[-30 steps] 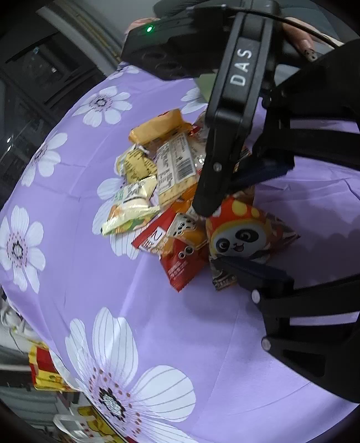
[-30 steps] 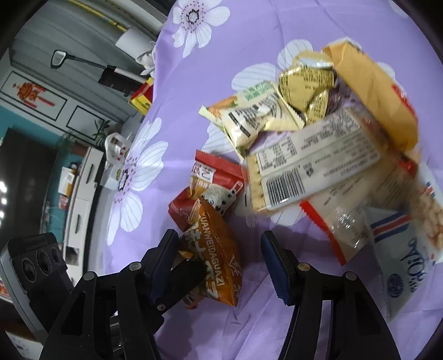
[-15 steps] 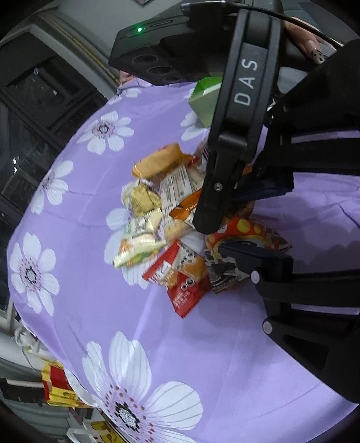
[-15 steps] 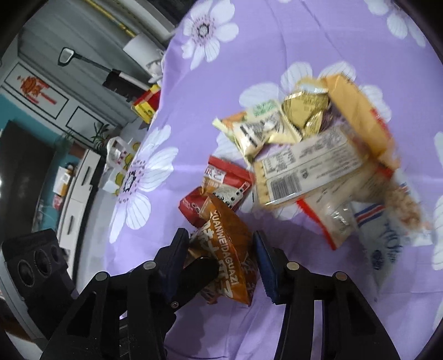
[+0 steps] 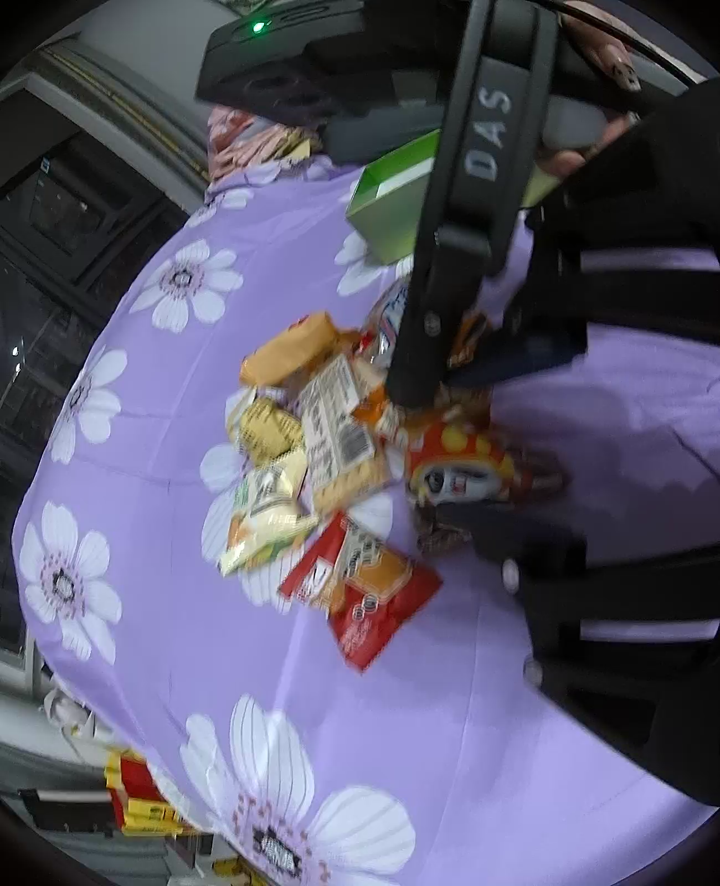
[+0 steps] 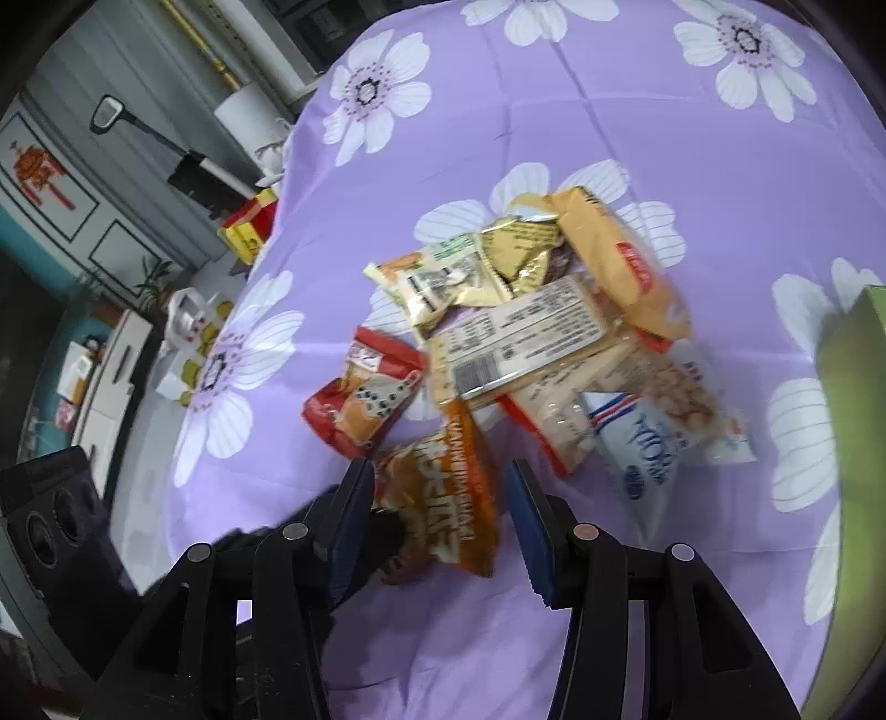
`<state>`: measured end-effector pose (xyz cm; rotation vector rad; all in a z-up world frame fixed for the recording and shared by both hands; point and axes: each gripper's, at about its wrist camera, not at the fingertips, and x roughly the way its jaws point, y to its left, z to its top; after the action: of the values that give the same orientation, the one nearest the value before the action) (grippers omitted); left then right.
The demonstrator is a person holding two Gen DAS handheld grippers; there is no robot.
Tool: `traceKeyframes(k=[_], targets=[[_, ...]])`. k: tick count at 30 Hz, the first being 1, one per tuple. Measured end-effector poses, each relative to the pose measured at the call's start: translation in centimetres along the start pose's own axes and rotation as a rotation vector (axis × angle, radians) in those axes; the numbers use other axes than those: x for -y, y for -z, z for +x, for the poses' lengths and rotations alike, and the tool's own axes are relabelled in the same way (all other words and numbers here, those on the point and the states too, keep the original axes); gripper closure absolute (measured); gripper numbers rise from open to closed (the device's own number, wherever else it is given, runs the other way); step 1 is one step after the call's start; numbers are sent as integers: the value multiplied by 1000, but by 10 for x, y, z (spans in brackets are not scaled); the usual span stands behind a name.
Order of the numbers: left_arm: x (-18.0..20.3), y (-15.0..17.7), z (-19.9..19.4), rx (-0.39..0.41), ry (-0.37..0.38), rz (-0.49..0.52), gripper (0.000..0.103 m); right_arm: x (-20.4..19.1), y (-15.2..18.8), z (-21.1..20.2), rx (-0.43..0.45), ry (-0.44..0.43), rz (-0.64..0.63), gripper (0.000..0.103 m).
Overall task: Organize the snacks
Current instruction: 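Grasp the orange panda-face bag with the left tool while the right tool grasps the orange sunflower-seed bag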
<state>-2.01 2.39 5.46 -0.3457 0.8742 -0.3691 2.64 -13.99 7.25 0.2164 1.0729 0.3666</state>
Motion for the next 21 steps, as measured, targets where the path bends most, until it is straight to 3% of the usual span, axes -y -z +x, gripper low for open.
traceKeyframes(k=[2,6,15,21], targets=[[-8,-1,-5,17,-19,-19,42,2,-1,-5,17,-7,7,48],[-24,-5,-10,25,-12,-73,38,10,-1,-16,42,-14,44,30],[-16,1,12,-90,50,-83,32,26,0,-4,3,-97,135,29],[-16,8,29,-156,90,-139,33,17,1,15,-17,-61,86,30]])
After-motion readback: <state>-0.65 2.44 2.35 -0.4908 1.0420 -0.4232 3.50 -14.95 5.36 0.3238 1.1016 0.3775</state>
